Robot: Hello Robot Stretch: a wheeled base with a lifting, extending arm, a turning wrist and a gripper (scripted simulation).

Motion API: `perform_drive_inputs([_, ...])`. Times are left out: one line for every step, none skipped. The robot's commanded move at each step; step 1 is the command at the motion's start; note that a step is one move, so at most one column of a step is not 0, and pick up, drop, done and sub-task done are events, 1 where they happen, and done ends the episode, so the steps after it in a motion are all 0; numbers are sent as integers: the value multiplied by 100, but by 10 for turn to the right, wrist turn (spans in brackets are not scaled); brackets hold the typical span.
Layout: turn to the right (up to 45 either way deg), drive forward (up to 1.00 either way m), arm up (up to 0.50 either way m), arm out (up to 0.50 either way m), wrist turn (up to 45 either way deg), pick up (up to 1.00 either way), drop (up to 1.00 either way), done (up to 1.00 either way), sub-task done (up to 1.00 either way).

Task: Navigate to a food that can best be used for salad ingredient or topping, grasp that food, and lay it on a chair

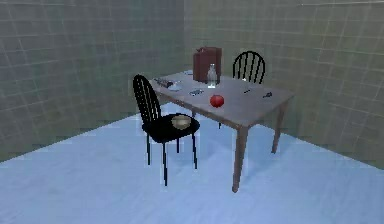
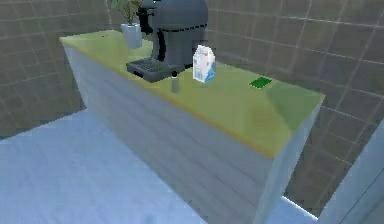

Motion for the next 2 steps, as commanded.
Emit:
perform_drive_inputs([360,0,0,0,0,0,0,0,0])
perform_drive_inputs([0,85,0,0,0,0,0,0,0])
